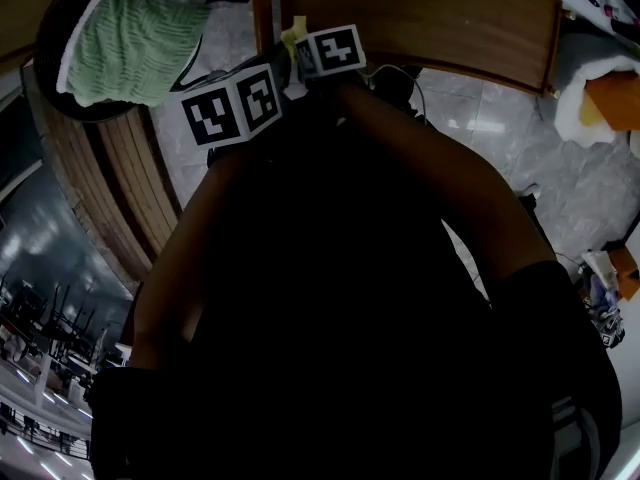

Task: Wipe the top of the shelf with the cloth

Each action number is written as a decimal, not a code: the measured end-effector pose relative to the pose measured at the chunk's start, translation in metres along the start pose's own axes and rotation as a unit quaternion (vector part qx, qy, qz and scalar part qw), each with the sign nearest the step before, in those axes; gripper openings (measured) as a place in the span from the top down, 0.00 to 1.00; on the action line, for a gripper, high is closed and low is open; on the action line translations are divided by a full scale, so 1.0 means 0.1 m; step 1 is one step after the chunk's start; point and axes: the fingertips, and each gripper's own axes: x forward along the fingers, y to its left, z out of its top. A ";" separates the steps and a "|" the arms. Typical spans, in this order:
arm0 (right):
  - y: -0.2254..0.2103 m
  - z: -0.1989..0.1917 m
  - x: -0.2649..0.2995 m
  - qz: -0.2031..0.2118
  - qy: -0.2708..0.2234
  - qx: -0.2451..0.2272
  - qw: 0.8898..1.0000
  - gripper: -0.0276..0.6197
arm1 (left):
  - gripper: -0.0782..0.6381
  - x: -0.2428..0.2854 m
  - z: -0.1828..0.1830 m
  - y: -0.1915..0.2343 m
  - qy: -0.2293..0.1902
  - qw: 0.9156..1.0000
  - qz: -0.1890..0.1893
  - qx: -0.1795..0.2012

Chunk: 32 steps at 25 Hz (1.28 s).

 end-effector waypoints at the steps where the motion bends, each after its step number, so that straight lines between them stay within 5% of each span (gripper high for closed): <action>1: -0.01 0.00 0.00 -0.002 0.000 -0.001 1.000 0.88 | 0.88 0.02 0.00 0.00 0.003 1.000 -0.003 0.000; 12: -0.59 -0.14 -0.38 -0.054 0.003 0.009 0.998 0.88 | 0.88 0.39 -0.12 -0.45 0.046 0.998 -0.047 0.023; 32: -3.28 -0.88 -2.23 -0.159 -0.039 0.123 0.979 0.88 | 0.87 1.74 -0.47 -2.49 0.079 0.990 -0.096 0.065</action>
